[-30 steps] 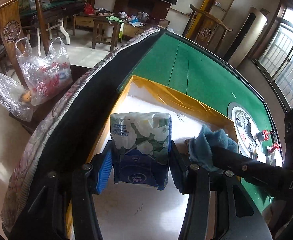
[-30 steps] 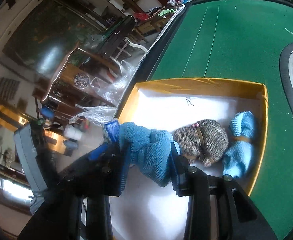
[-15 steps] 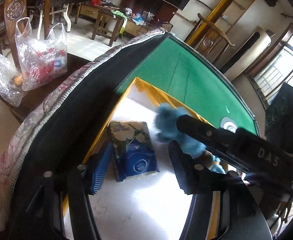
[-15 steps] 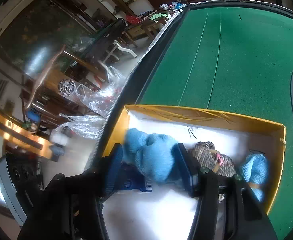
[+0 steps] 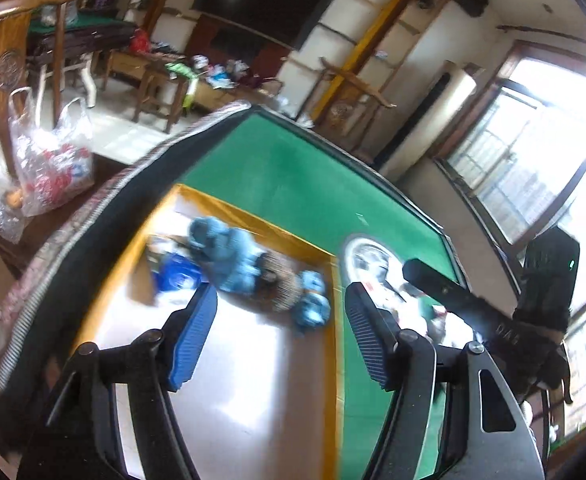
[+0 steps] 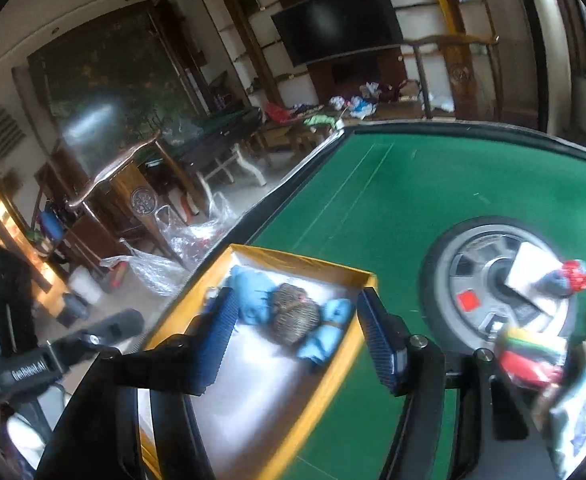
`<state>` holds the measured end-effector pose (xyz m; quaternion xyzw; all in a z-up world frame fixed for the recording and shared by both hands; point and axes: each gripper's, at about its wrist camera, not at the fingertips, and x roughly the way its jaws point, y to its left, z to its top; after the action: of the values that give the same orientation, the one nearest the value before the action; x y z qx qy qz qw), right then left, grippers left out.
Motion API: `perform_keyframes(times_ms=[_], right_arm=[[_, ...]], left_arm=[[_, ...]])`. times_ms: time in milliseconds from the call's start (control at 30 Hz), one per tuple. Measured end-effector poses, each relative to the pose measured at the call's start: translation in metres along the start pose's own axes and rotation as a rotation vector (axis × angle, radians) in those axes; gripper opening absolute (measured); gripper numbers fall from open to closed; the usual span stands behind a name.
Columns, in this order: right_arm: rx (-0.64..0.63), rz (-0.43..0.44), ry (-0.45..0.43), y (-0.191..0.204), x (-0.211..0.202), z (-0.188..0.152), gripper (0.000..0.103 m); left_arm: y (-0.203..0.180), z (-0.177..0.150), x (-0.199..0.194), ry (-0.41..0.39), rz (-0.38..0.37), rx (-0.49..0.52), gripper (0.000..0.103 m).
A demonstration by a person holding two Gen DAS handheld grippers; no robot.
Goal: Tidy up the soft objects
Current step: 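Withdraw both tools from the box toward the remaining items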
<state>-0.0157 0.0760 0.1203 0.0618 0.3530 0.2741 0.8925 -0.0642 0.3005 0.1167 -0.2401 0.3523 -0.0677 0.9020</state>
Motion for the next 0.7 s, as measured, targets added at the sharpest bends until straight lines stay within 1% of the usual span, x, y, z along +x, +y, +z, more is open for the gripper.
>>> perform_keyframes(times_ms=[33,133,200,233,300,367,433,500,633,700], right_arm=[[-0.016,-0.053,-0.014,-0.011,-0.014,-0.007,0.064],[-0.011,-0.207,-0.010,-0.058,-0.056,-0.027,0.064],[0.061,-0.293,-0.003,-0.098,-0.080,-0.039,0.064],[0.114,-0.309,0.006,-0.120,-0.090,-0.045,0.064],[0.222,-0.307,0.028,-0.160,-0.106,-0.057,0.063],[0.290,-0.285,0.040,-0.194,-0.117,-0.067,0.063],[0.314,-0.267,0.048,-0.207,-0.115,-0.072,0.063],[0.313,-0.247,0.054,-0.214,-0.106,-0.072,0.063],[0.338,-0.196,0.065,-0.227,-0.084,-0.075,0.063],[0.349,-0.216,0.067,-0.234,-0.074,-0.076,0.063]], left_arm=[[-0.012,-0.006,-0.004,-0.001,-0.019,0.020,0.066],[-0.047,-0.029,-0.009,0.004,-0.070,0.082,0.074],[-0.066,-0.047,-0.009,0.011,-0.102,0.104,0.074],[-0.074,-0.056,-0.007,0.020,-0.121,0.116,0.074],[-0.091,-0.074,0.004,0.059,-0.151,0.137,0.074],[-0.106,-0.088,0.015,0.104,-0.168,0.153,0.074],[-0.115,-0.099,0.024,0.148,-0.156,0.171,0.074],[-0.121,-0.108,0.026,0.169,-0.140,0.178,0.074],[-0.121,-0.110,0.018,0.154,-0.111,0.174,0.074],[-0.118,-0.108,0.013,0.141,-0.094,0.173,0.074]])
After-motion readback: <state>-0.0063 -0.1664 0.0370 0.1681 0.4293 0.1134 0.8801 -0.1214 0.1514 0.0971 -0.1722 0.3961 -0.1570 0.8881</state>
